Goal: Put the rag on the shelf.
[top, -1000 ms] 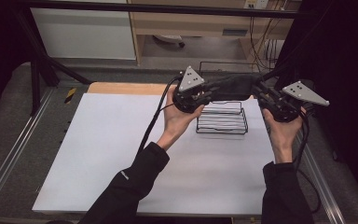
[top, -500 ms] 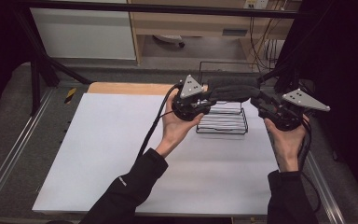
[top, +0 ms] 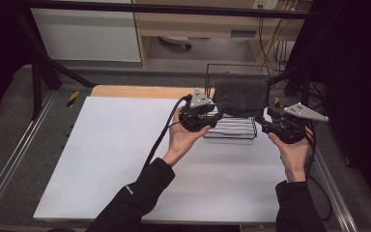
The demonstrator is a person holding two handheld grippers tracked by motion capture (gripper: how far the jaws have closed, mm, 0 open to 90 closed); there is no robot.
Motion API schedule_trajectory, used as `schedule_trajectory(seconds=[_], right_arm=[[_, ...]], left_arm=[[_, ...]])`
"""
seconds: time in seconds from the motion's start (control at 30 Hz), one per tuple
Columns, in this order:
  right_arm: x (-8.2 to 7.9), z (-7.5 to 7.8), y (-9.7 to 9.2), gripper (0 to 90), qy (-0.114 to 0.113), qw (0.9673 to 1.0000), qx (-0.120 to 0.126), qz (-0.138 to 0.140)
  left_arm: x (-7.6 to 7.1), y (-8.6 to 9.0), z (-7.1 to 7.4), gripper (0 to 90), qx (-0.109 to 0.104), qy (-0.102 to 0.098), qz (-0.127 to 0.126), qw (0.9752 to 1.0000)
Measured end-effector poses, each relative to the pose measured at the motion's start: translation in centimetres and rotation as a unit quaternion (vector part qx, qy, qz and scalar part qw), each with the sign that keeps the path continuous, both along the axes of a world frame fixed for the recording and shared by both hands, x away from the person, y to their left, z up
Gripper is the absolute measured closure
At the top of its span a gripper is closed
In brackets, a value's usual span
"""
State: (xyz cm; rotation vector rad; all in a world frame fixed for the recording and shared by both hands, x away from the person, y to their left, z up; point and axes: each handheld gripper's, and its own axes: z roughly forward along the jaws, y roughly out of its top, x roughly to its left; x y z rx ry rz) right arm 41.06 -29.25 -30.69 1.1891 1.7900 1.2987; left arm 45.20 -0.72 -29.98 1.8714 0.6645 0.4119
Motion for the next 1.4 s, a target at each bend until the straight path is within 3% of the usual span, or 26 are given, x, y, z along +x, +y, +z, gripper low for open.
schedule_trajectory(seconds=[0.13, 0.27, 0.47, 0.67, 0.83, 1.1, 1.4], right_arm=[[0.2, -1.4, -0.1, 36.1, 0.015, 0.9999, 0.005, -0.001], [-0.1, -2.3, 0.0, 27.1, 0.024, 0.9996, 0.008, 0.014], [-0.8, -2.5, 0.9, 14.4, 0.037, 0.9985, 0.013, 0.040], [-1.5, -2.2, 2.3, 8.3, 0.040, 0.9972, 0.016, 0.061], [-2.1, -2.3, 3.7, 5.5, 0.043, 0.9958, 0.027, 0.076], [-2.7, -3.0, 5.8, 2.1, 0.058, 0.9929, 0.031, 0.099], [-3.3, -5.8, 7.6, 0.7, 0.084, 0.9872, 0.001, 0.136]], left_arm=[[0.1, 0.3, -0.8, 52.6, 0.007, 0.014, -0.003, 0.9999], [0.1, 1.0, -1.7, 47.1, 0.015, 0.035, -0.003, 0.9992], [-0.2, 2.5, -2.7, 35.1, 0.033, 0.066, -0.008, 0.9972], [-1.0, 4.9, -2.9, 25.1, 0.044, 0.074, -0.003, 0.9963], [-2.1, 7.7, -3.3, 17.1, 0.054, 0.081, 0.005, 0.9953], [-3.9, 13.6, -4.7, 9.6, 0.062, 0.081, 0.039, 0.9940], [-6.3, 20.3, -7.8, 8.6, 0.064, 0.097, 0.081, 0.9899]])
